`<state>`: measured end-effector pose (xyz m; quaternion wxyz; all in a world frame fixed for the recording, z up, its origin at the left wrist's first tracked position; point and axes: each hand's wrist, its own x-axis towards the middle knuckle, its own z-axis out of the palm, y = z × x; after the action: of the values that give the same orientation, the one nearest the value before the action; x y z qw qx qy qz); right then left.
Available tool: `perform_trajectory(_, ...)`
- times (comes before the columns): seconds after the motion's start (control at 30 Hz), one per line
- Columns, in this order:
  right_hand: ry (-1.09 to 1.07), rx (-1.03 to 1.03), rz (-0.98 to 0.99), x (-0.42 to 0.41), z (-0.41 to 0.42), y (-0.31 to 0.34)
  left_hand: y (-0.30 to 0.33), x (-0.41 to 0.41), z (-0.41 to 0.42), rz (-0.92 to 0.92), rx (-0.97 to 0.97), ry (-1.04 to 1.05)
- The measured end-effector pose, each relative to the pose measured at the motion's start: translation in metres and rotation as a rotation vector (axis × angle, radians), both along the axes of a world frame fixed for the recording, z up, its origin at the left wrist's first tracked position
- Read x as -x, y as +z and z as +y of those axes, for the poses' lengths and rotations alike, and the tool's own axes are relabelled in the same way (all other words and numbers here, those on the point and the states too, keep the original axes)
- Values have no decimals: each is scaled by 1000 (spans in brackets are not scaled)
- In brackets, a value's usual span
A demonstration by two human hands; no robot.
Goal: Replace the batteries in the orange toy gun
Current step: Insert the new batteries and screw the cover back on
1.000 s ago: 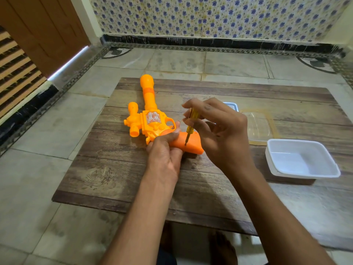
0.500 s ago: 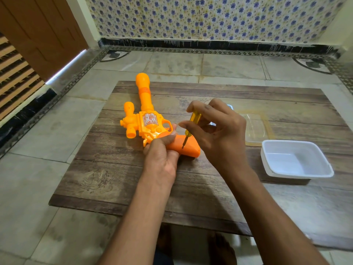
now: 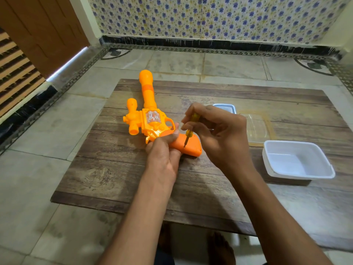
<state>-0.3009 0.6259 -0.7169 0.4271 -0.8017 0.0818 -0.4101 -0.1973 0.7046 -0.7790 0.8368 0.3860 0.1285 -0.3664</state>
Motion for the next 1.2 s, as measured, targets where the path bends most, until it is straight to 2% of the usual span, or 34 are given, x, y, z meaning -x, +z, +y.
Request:
perform_trajectory(0.5,-254,110,-21,-1,7,0,6,0,1,3,-33,6)
perform_trajectory(0.77,-229,141,-43,1,5,3,0,-3,1,2,8,23)
perform_trajectory(0.9,30,-159,-52,5,4,0,1,-5,1,-3,5,16)
perform_trajectory(0.97,78,-212,-60,4,2,1,2,-4,0,3,7,16)
perform_trajectory(1.2,-49,-82,-33,0,4,3,1,-3,2,5,13,-4)
